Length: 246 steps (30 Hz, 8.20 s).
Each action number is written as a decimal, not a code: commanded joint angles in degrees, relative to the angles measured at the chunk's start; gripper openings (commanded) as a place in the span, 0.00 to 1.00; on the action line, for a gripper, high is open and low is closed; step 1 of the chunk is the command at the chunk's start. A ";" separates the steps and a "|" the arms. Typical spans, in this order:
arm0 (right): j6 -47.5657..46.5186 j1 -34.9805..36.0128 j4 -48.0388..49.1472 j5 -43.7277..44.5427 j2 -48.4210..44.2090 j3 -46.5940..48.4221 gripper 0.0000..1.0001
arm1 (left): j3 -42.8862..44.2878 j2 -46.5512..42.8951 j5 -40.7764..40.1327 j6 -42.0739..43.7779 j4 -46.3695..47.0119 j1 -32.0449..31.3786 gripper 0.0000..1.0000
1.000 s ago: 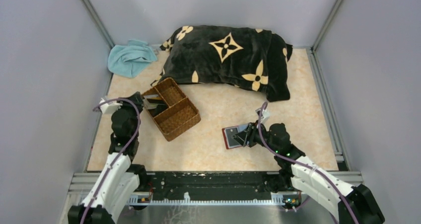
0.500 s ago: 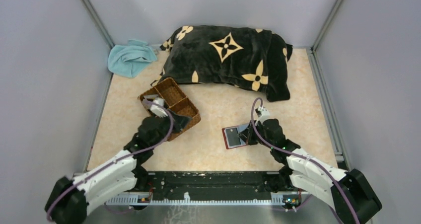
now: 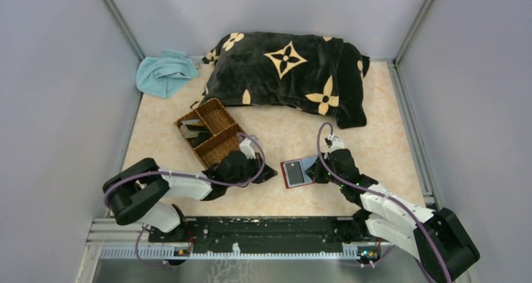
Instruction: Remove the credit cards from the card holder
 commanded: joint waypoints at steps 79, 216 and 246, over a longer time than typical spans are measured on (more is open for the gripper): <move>2.19 -2.15 16.38 -18.08 5.12 -1.53 0.38 | 1.61 30.85 9.59 -11.41 31.96 -1.83 0.00; 3.07 -5.84 28.48 -26.50 13.18 -6.19 0.12 | 3.74 29.61 16.34 -13.40 34.88 2.48 0.00; 2.29 -7.29 28.57 -30.28 17.31 -1.65 0.33 | 0.40 31.68 15.63 -15.23 38.40 2.93 0.00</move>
